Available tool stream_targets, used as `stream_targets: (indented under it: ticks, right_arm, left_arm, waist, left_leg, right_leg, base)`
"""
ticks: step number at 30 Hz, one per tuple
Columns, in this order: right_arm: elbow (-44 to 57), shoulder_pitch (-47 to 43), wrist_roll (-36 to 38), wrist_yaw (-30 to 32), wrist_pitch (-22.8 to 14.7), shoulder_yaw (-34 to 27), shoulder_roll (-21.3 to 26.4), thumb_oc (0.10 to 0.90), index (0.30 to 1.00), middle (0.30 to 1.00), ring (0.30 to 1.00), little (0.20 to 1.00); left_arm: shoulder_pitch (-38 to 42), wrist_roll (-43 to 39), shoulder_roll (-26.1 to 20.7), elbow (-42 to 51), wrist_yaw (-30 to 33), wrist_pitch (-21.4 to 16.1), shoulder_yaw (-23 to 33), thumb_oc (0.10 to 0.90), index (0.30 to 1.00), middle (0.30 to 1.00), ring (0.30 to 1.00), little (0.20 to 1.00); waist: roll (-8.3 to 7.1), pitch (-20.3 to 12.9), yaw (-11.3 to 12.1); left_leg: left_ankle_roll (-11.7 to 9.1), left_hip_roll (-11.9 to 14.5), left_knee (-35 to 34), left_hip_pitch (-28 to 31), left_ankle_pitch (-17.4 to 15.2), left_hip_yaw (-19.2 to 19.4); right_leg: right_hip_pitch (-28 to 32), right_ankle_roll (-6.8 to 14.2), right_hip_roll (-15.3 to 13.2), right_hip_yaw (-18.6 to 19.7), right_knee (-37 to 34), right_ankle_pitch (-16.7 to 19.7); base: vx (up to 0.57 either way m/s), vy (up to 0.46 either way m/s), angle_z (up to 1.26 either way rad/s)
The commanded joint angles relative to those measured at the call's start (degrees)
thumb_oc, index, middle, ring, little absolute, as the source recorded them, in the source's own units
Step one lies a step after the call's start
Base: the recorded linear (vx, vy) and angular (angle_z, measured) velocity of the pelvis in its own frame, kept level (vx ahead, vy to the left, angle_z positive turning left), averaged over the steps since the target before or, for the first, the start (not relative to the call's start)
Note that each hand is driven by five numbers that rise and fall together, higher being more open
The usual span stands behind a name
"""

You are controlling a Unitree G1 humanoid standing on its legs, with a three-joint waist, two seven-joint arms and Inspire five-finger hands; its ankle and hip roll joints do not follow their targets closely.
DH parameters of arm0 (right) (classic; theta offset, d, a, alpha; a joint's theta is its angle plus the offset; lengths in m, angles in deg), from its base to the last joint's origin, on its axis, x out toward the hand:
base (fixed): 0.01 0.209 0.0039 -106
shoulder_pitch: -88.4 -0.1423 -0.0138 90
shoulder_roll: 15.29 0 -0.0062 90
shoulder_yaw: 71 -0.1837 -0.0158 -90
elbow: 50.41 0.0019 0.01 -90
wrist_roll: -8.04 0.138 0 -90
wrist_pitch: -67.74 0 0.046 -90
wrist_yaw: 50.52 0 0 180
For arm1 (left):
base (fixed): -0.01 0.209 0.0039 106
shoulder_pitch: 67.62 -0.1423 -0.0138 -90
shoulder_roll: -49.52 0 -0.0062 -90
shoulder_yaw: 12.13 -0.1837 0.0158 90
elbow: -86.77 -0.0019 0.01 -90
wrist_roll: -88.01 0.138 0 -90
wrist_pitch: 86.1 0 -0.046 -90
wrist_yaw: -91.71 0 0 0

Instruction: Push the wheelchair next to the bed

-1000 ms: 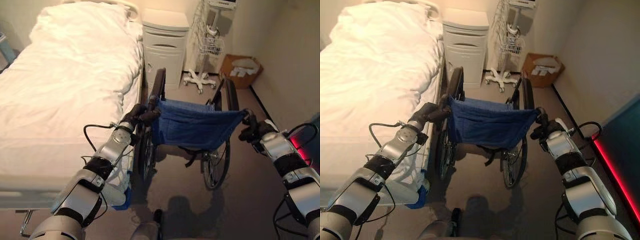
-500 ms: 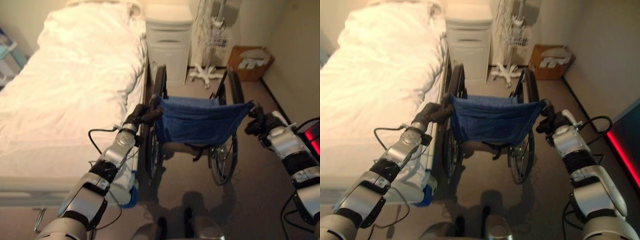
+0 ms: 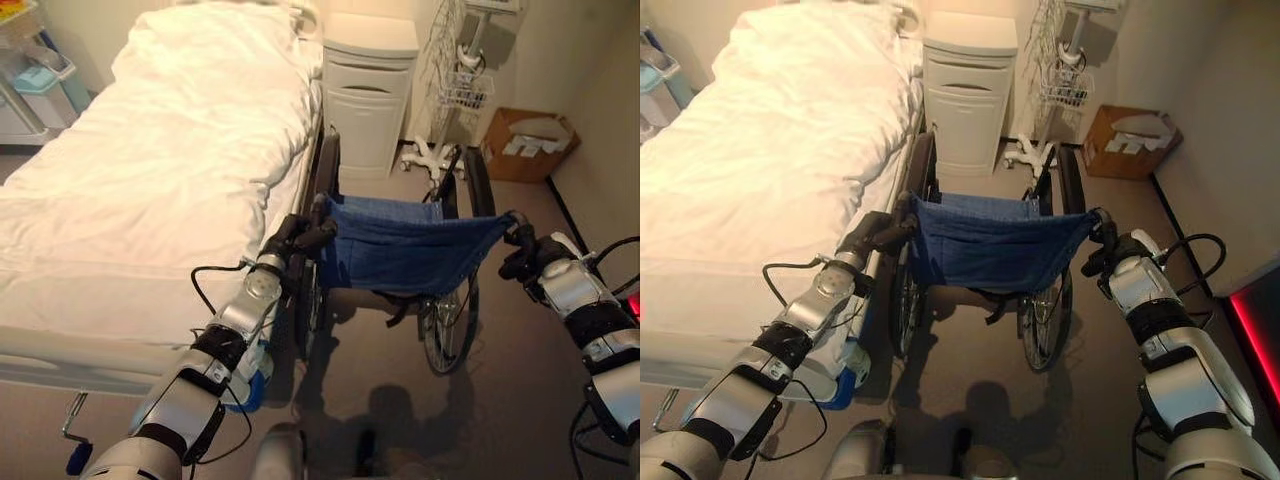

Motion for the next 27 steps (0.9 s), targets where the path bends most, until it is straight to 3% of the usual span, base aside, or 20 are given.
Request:
stream_targets:
  ticks: [1,6,10,23,24,25,26,27]
  right_arm:
    - [7.1,-3.5,-3.1,-2.6,-8.8,3.3,-5.6,0.400,0.300,0.300,0.300,0.300]
    - [6.0,-3.5,-2.7,-2.8,-9.9,2.4,-5.8,0.400,0.300,0.300,0.300,0.300]
    - [5.4,-3.5,-2.8,-2.8,-12.1,2.3,-5.7,0.400,0.300,0.300,0.300,0.300]
    - [4.0,-4.7,-2.4,-1.3,-13.3,2.1,-6.2,0.400,0.300,0.300,0.300,0.300]
    - [4.1,-4.8,-2.2,-1.3,-13.2,2.1,-6.1,0.671,0.707,0.707,0.707,0.707]
    - [4.2,-4.9,-2.0,-1.3,-13.0,2.1,-6.0,0.800,0.900,0.900,0.900,0.900]
    - [4.4,-4.9,-1.8,-1.3,-12.8,2.0,-6.0,0.800,0.900,0.900,0.900,0.900]
    - [4.6,-4.8,-1.6,-1.7,-12.8,1.9,-5.8,0.800,0.900,0.900,0.900,0.900]
  left_arm:
    - [-4.7,5.0,-2.1,0.8,-2.6,0.8,-3.3,0.400,0.300,0.300,0.300,0.300]
    - [-3.8,4.6,-3.5,0.2,-3.3,2.2,-3.3,0.400,0.300,0.300,0.300,0.300]
    - [-4.2,4.4,-3.5,0.0,-2.9,2.8,-3.4,0.400,0.300,0.300,0.300,0.300]
    - [-5.5,5.8,-2.9,-1.0,-3.6,2.7,-3.6,0.400,0.300,0.300,0.300,0.300]
    - [-5.5,5.8,-3.0,-1.1,-3.7,2.8,-3.5,0.400,0.300,0.300,0.300,0.300]
    - [-5.5,5.9,-3.0,-1.1,-3.7,2.9,-3.4,0.424,0.335,0.335,0.335,0.335]
    - [-5.6,6.0,-3.0,-1.1,-3.6,3.1,-3.3,0.591,0.587,0.587,0.587,0.587]
    - [-5.8,6.1,-3.1,-1.1,-3.6,3.5,-3.1,0.800,0.900,0.900,0.900,0.900]
  waist:
    - [-3.27,1.6,2.6]
    - [-2.43,-1.6,2.5]
    - [-2.50,-2.8,2.6]
    - [-2.11,-4.3,3.1]
    - [-2.13,-4.3,3.0]
    - [-2.14,-4.3,3.0]
    - [-2.15,-4.3,3.0]
    - [-2.17,-4.4,2.9]
  left_leg:
    - [4.6,-5.5,-11.4,7.2,-8.0,-1.7]
    - [5.2,-5.7,-20.3,14.5,-8.5,-2.6]
    - [5.6,-5.9,-20.8,15.1,-8.8,-2.9]
    - [6.3,-5.9,-21.3,16.2,-9.4,-2.5]
    - [6.3,-5.9,-21.3,16.2,-9.6,-2.4]
    - [6.3,-5.9,-21.3,16.3,-9.6,-2.4]
    - [6.4,-5.8,-21.3,16.4,-9.7,-2.3]
    - [6.4,-5.8,-21.5,16.6,-9.8,-2.2]
  right_leg:
    - [-1.4,3.7,-2.0,6.6,0.1,1.8]
    - [-3.2,5.1,-2.2,4.7,-0.3,2.1]
    - [-3.6,5.3,-2.3,4.5,-0.3,2.1]
    - [-3.3,5.7,-2.6,4.8,-0.2,1.8]
    - [-3.3,5.7,-2.6,4.7,-0.1,1.8]
    - [-3.4,5.7,-2.6,4.7,-0.1,1.7]
    - [-3.3,5.8,-2.6,4.6,-0.1,1.7]
    - [-3.2,5.7,-2.6,4.6,-0.2,1.7]
  base:
    - [0.21,0.166,-0.46]
    - [0.11,0.064,0.07]
    - [0.05,0.025,0.15]
    - [0.03,-0.003,0.10]
    - [0.00,0.000,0.00]
    - [0.00,0.000,0.00]
    - [0.00,-0.021,0.05]
    - [0.00,-0.021,0.04]
